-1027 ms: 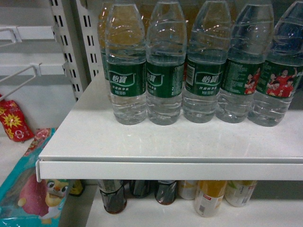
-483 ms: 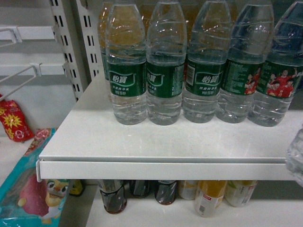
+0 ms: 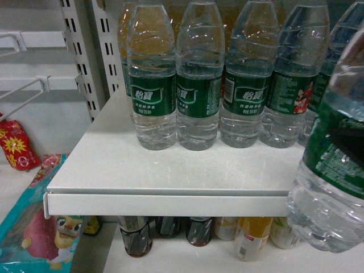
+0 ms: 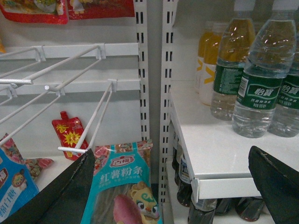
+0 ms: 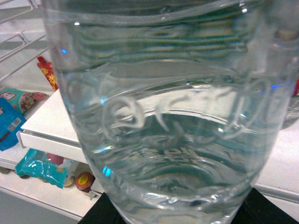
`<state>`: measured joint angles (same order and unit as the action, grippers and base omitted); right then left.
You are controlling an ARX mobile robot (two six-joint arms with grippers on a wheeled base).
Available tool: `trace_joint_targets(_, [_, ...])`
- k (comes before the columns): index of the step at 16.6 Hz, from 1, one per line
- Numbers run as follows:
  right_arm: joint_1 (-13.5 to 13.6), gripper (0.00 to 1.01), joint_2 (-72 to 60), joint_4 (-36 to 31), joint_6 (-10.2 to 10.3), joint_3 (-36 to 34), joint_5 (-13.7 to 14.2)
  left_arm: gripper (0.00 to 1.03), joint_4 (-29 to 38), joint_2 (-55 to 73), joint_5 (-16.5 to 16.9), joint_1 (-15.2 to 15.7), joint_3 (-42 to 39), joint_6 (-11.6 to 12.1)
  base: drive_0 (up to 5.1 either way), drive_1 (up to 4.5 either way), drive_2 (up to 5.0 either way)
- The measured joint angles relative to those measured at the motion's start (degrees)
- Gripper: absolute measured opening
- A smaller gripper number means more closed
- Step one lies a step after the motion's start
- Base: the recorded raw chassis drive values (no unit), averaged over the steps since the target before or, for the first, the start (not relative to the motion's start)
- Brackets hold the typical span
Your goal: Move water from second to third shelf
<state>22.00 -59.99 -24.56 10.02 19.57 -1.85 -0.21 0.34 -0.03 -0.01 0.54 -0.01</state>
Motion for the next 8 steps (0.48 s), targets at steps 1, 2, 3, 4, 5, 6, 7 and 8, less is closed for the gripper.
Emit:
trace_joint_targets(1, [1.33,0.39,-3.28,-2.27,-0.02,0.66,0.77,0.98,0.00,0.00,0.00,0.00,0.00,0.00,0.0,0.00,0.0])
trace_joint_targets(2, [2.21,0.39,-5.97,-4.33,-0.04,1.60,1.29,0.98,0.02,0.00,0.00,0.00,0.00,0.02,0.0,0.00,0.0])
trace_joint_targets(3, [3.28,0.39,-8.87,-6.36,-0.17,3.02,2.23,0.98,0.00,0.00,0.00,0.00,0.00,0.02,0.0,0.00,0.0])
trace_joint_targets(4, [4.00,0.39,-10.73,-7.56,-0.22,3.96,2.78,0.98,0.00,0.00,0.00,0.00,0.00,0.02,0.0,0.00,0.0])
trace_joint_targets(5, [4.50,0.39,-12.09,-8.26,-0.22,4.61,3.15,0.98,0.02,0.00,0.00,0.00,0.00,0.02,0.0,0.00,0.0])
trace_joint_targets(6, [5.11,0.39,-13.42,-8.87,-0.22,5.27,3.48,0.98,0.02,0.00,0.00,0.00,0.00,0.00,0.0,0.00,0.0])
trace_joint_targets(7, [5.70,0.39,-15.04,-9.49,-0.22,5.99,3.72,0.98,0.02,0.00,0.00,0.00,0.00,0.02,0.0,0.00,0.0])
trace_joint_targets(8, [6.54,0.39,-19.37,-11.34,-0.22,8.09,5.20,0.98,0.00,0.00,0.00,0.00,0.00,0.00,0.0,0.00,0.0])
